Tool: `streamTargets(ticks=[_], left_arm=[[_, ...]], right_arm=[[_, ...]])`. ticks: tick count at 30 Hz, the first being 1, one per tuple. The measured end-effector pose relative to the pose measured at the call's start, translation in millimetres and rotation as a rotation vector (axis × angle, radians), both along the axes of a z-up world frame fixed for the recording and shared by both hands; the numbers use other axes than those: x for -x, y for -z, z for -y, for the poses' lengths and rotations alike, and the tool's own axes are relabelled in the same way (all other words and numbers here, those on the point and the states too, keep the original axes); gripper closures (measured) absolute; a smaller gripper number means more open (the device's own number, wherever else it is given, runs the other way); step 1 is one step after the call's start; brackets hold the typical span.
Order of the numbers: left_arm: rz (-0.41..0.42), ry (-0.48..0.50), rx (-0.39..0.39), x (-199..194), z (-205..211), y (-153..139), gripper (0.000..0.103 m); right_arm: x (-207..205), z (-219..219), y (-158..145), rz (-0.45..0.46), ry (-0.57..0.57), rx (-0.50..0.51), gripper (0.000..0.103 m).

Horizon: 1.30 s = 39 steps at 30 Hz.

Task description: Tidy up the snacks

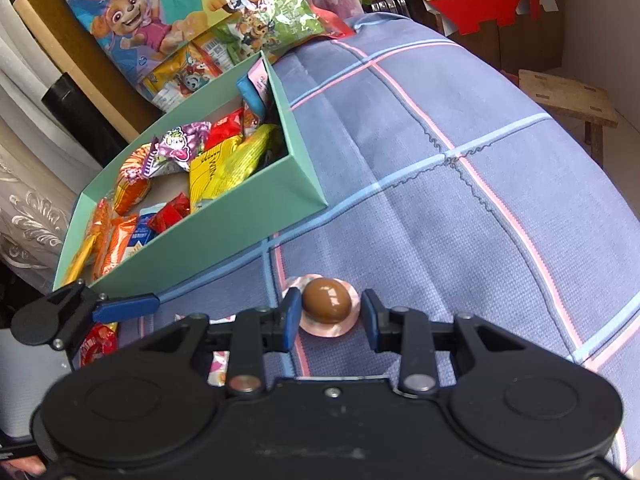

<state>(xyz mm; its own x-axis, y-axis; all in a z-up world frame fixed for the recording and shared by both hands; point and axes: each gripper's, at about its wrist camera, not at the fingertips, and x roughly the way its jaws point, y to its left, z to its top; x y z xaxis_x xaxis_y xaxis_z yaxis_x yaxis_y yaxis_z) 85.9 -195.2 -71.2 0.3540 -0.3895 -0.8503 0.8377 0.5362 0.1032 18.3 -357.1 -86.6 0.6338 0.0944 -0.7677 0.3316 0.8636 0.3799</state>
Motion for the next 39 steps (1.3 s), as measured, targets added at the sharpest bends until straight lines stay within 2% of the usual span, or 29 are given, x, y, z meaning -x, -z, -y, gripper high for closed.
streamTargets(ticks=[5,12,17,22,24,25,26,27,28,34,36,37,39], left_arm=[[0.011,0.037,-0.037,2,-12,4,0.005],[-0.013,-0.096,-0.012,-17,-29,5,0.008],[0.053,-0.011,-0.011,-10,3,4,0.008],[0.068,0.064,-0.019,-16,29,7,0.006],[0.031,0.074,-0.004,-21,31,7,0.012],[-0.003,0.072,0.015,-22,30,7,0.024],[-0.054,0.067,0.041,-23,27,6,0.04],[-0.101,0.053,0.069,-25,24,6,0.047],[-0.104,0.033,0.084,-25,21,6,0.053],[-0.095,-0.077,0.109,-16,14,4,0.061],[-0.091,-0.111,0.113,-15,11,1,0.072],[-0.091,-0.129,0.115,-16,9,0,0.081],[-0.121,-0.154,0.127,-18,3,-2,0.083]], right_arm=[[1,1,0,0.0,0.008,-0.01,0.071],[-2,-2,1,0.001,0.002,-0.015,0.071],[-3,-1,1,0.003,-0.001,-0.009,0.071],[2,9,1,0.0,0.016,-0.006,0.071],[4,11,2,0.002,0.023,-0.016,0.071],[4,11,3,0.003,0.023,-0.018,0.071],[5,10,3,0.004,0.025,-0.015,0.071],[5,9,3,0.005,0.027,-0.012,0.071],[5,7,3,0.007,0.028,-0.011,0.071],[1,1,1,0.005,0.027,0.006,0.071],[1,1,1,0.003,0.026,0.001,0.071],[2,0,0,0.002,0.021,0.001,0.071],[2,-2,-2,0.002,0.011,0.008,0.071]])
